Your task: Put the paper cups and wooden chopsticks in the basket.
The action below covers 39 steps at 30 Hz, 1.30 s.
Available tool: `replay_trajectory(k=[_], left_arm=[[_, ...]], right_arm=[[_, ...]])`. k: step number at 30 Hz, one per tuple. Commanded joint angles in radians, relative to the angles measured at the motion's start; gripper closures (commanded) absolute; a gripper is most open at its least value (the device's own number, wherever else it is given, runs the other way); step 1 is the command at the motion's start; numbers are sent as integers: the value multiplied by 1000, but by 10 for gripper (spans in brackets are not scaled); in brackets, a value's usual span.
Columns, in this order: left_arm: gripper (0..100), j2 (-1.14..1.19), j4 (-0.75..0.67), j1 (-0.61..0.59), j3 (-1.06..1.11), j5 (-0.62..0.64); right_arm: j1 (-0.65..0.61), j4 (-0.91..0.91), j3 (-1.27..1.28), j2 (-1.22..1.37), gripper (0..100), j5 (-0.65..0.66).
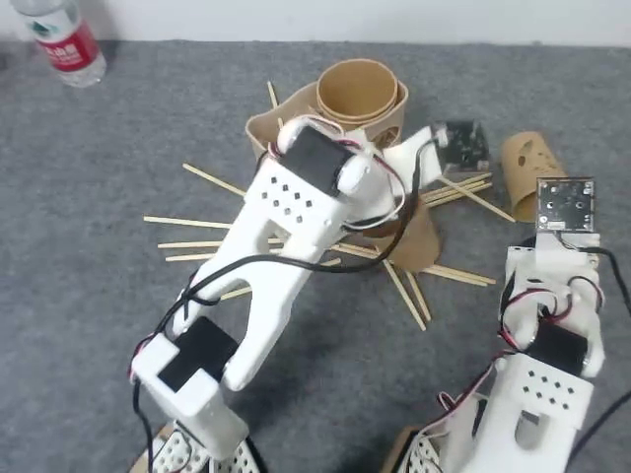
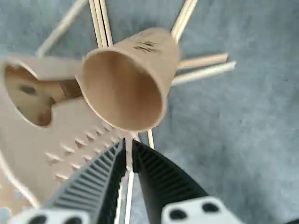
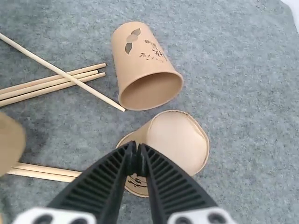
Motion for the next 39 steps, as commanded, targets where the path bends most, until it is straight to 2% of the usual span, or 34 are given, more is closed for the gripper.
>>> replay_trajectory(k=[1, 7, 9, 12, 16, 18, 20, 23, 25, 33, 36, 39], left_arm=[[991, -63, 32, 38, -68, 31], [987, -74, 3, 101, 73, 29], [972, -57, -41, 117, 133, 31], [911, -38, -164, 118, 183, 97], [792, -11, -275, 98, 211, 107], [764, -11, -276, 81, 211, 110], [765, -29, -244, 48, 208, 115], [765, -94, -210, -5, 208, 115], [765, -155, -192, -37, 209, 124], [765, -465, -192, -149, 209, 235], [765, -559, -219, -221, 214, 281], [765, -612, -252, -344, 216, 393]], right_arm=[[15, -22, -11, -4, 991, 3], [21, -22, -11, -4, 991, 3], [64, -22, -18, -4, 991, 5], [170, -24, -46, -4, 990, -11], [254, -24, -66, -5, 990, -120], [220, -22, -66, -1, 990, -123], [136, -22, -69, 5, 990, -107], [-18, -15, -84, 7, 990, 18], [-76, -15, -112, 22, 989, 78], [-110, 8, -400, 398, 869, 81], [-113, 87, -554, 553, 875, 23], [-105, 151, -712, 694, 875, -149]])
